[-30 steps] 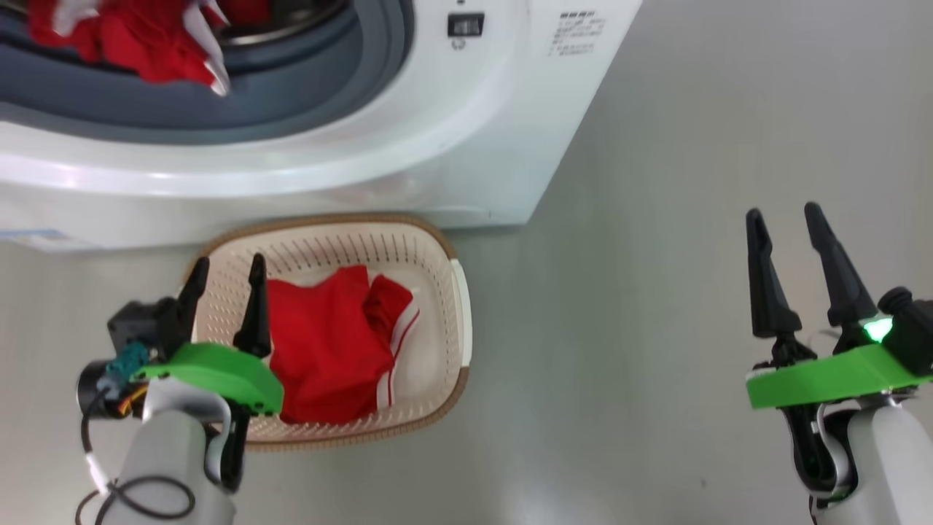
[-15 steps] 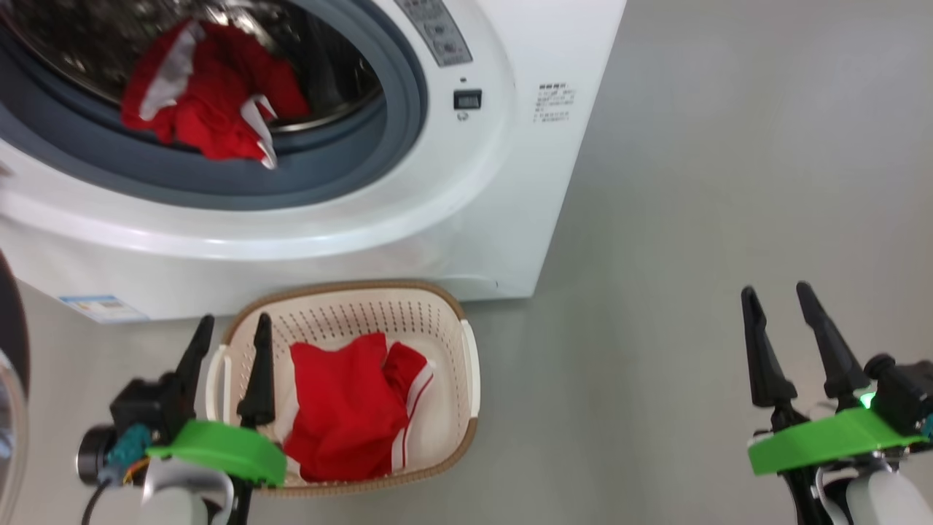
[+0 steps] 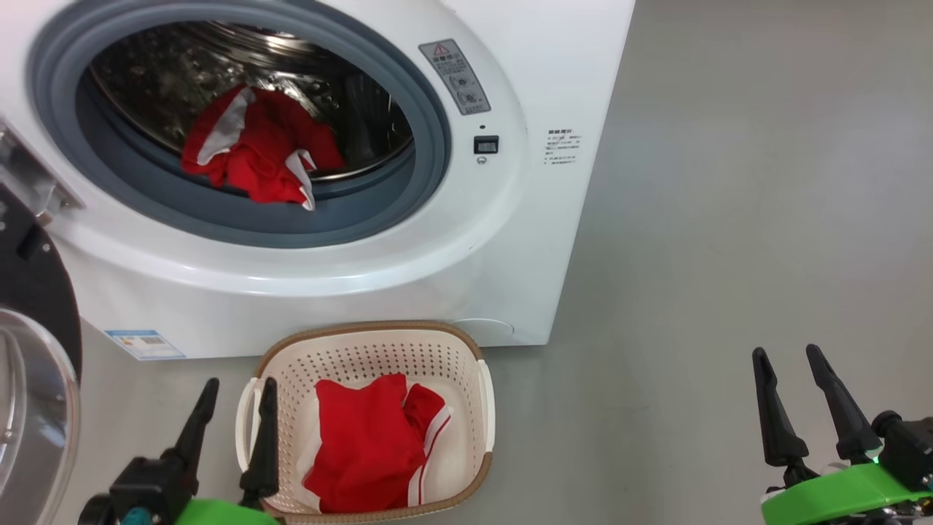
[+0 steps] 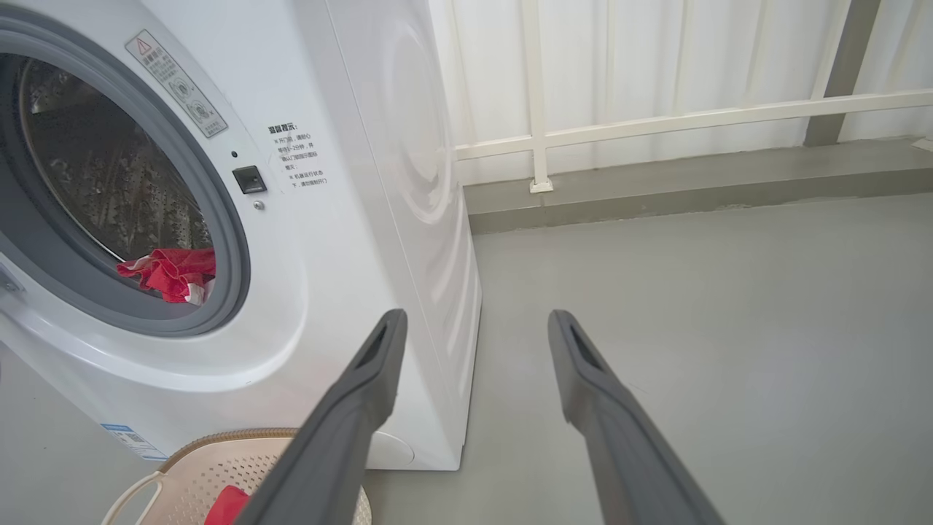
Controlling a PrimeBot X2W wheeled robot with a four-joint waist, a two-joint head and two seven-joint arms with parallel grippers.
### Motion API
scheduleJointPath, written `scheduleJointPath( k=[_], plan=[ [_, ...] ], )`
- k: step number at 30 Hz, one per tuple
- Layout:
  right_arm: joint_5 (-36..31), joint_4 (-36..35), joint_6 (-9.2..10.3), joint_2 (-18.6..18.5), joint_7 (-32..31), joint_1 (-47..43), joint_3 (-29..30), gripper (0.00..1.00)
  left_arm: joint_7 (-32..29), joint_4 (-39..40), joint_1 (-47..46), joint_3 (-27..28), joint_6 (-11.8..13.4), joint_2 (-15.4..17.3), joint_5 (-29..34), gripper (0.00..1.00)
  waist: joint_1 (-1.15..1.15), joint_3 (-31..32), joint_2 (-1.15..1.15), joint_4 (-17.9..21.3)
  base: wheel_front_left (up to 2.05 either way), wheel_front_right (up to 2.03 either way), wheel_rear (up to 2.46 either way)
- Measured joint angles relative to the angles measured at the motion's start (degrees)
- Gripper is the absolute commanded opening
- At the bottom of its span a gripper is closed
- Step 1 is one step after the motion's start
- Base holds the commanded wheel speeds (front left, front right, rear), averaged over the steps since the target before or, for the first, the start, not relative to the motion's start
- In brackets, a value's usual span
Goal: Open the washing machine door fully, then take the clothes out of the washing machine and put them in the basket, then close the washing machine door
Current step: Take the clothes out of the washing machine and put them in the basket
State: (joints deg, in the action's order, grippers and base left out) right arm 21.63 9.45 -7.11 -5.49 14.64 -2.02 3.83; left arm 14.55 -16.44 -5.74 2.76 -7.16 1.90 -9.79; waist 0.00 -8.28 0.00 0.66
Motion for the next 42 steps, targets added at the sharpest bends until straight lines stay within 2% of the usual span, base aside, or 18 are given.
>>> scheduleJointPath(
  k=[6,18,37,42],
  plan=[
    [0.0,-0.2,0.00,0.0,0.0,-1.7,0.6,1.00,0.0,2.8,3.3,-0.3,0.2,0.1,-0.5,1.00,0.00,1.0,0.00,-0.5,0.00,0.00,0.00],
    [0.0,-0.3,0.00,0.4,0.0,-3.9,1.4,1.00,0.0,8.3,9.6,-0.8,2.2,0.3,-1.9,1.00,0.00,2.8,0.00,-0.4,0.00,0.00,0.00],
    [0.0,-0.3,0.00,0.5,0.0,-4.4,1.7,1.00,0.0,9.4,10.3,-1.1,3.2,0.4,-2.5,1.00,0.00,1.8,0.00,0.1,0.00,0.00,0.00],
    [0.0,-0.3,0.00,1.1,0.0,-3.1,1.7,1.00,0.0,8.2,7.7,-1.8,4.2,0.4,-2.5,1.00,0.00,0.2,0.00,0.0,0.00,0.00,0.00]
  ],
)
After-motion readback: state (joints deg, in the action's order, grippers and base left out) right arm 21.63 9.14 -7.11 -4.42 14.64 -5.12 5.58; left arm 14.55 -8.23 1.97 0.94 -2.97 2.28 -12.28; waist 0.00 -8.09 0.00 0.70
